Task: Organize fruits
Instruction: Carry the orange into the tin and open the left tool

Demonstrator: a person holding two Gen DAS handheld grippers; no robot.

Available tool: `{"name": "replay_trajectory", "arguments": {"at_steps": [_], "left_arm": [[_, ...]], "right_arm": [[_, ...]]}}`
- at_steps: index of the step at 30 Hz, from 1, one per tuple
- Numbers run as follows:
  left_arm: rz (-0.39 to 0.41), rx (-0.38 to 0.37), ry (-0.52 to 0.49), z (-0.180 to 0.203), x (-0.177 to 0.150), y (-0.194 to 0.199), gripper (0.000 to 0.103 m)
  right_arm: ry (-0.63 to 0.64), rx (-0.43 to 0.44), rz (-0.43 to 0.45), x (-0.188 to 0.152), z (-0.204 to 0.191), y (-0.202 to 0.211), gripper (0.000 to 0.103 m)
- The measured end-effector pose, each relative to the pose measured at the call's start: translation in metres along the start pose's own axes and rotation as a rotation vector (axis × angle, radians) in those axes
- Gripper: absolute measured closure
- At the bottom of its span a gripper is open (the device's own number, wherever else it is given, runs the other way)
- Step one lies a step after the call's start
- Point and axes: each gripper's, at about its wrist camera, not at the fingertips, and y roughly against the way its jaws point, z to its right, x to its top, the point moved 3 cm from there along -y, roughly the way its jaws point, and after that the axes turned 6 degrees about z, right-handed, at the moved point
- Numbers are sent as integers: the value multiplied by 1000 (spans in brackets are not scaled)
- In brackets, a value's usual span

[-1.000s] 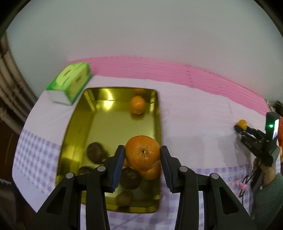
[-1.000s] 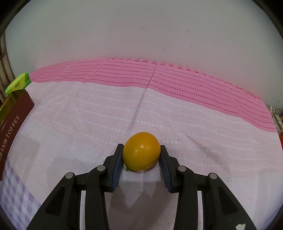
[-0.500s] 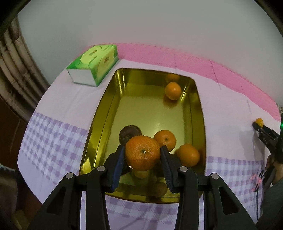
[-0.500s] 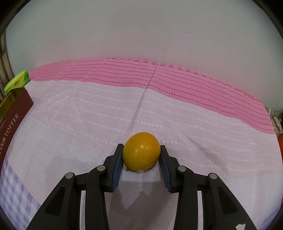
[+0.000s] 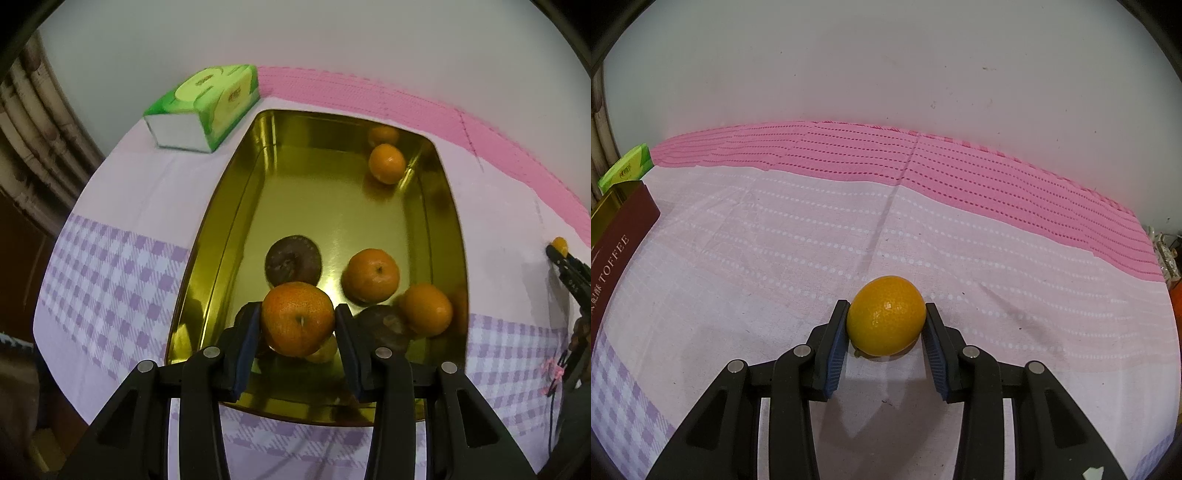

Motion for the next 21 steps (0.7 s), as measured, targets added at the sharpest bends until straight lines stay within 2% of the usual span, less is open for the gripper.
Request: {"name": "replay_trajectory", "arguments": {"at_steps": [21], "left_arm": [[4, -2, 0, -1, -1, -2, 60]], "right_arm": [[6, -4, 1, 0, 0, -1, 66]]}}
